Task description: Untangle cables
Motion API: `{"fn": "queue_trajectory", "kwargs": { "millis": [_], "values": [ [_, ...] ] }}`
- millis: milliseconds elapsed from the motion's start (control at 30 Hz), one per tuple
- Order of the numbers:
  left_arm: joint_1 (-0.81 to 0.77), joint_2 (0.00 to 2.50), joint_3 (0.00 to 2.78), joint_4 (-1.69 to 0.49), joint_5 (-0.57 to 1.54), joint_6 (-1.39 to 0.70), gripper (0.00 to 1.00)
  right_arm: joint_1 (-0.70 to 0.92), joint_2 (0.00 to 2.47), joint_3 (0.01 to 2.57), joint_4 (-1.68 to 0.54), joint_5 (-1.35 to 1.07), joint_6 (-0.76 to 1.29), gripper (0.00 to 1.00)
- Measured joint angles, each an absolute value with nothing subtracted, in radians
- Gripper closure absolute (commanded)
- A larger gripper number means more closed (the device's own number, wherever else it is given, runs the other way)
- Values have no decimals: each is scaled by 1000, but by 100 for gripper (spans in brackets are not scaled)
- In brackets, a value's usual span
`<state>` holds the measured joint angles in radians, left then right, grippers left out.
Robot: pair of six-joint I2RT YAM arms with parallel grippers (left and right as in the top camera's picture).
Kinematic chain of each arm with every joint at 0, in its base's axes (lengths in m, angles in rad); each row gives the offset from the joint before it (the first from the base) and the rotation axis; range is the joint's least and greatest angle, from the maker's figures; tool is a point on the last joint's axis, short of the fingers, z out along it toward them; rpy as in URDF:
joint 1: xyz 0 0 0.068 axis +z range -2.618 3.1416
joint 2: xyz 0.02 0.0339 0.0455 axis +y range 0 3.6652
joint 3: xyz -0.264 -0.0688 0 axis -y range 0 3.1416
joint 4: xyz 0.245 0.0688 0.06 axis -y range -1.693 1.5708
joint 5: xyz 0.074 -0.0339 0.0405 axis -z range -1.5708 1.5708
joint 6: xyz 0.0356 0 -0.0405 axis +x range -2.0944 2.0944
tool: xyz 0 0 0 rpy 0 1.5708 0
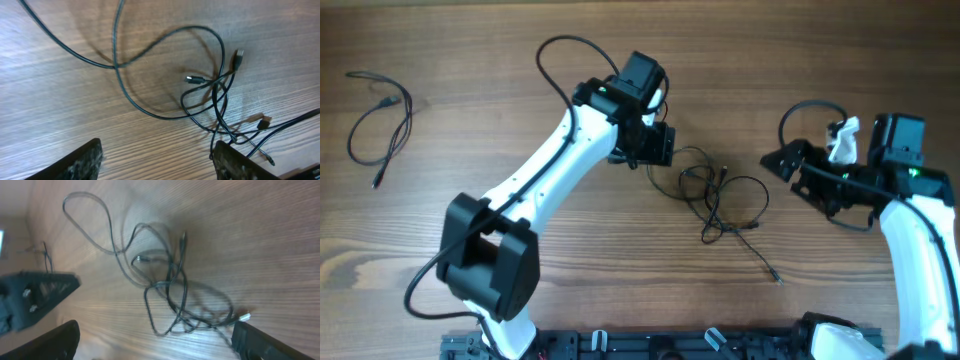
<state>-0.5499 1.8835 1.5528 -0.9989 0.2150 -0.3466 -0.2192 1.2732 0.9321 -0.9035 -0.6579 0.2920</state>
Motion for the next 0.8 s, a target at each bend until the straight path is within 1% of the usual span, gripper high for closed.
{"fn": "queue_trajectory", "kwargs": {
  "millis": [67, 100, 133, 167, 200, 233, 267, 300, 333, 367, 433, 500, 633, 733, 800],
  "values": [
    [-575, 1912, 1551, -999, 224, -392, 25, -177, 1255, 933, -963, -650, 289, 0],
    [-587, 1923, 1548, -997, 226, -406, 30, -145, 1256, 927, -953, -639, 294, 1],
    [-602, 1945, 1544, -995, 232, -429, 33, -103, 1255, 911, -928, -624, 319, 0],
    [-614, 1967, 1536, -995, 235, -447, 33, -57, 1255, 884, -889, -610, 349, 0],
    [-622, 1987, 1523, -995, 235, -460, 34, 15, 1257, 823, -799, -591, 421, 1],
    [-623, 2004, 1512, -1002, 233, -480, 31, 41, 1257, 799, -766, -576, 451, 3],
    [-622, 2010, 1510, -1007, 223, -495, 28, 84, 1258, 760, -727, -552, 533, 6],
    [-622, 2012, 1510, -1008, 199, -518, 27, 123, 1257, 710, -627, -505, 635, 10],
    [-622, 2012, 1510, -1008, 186, -534, 26, 141, 1258, 678, -573, -487, 675, 13],
    [-622, 2012, 1510, -1004, 168, -550, 25, 165, 1258, 638, -474, -467, 734, 15],
    [-622, 2013, 1509, -991, 154, -568, 23, 192, 1257, 583, -321, -442, 809, 20],
    [-622, 2023, 1509, -971, 146, -574, 21, 212, 1258, 561, -241, -435, 851, 21],
    [-622, 2050, 1509, -937, 143, -582, 23, 227, 1257, 558, -205, -402, 893, 25],
    [-622, 2050, 1509, -934, 143, -583, 29, 227, 1258, 558, -195, -374, 908, 25],
    [-622, 2050, 1509, -934, 142, -605, 30, 227, 1276, 558, -175, -364, 916, 25]
  ]
}}
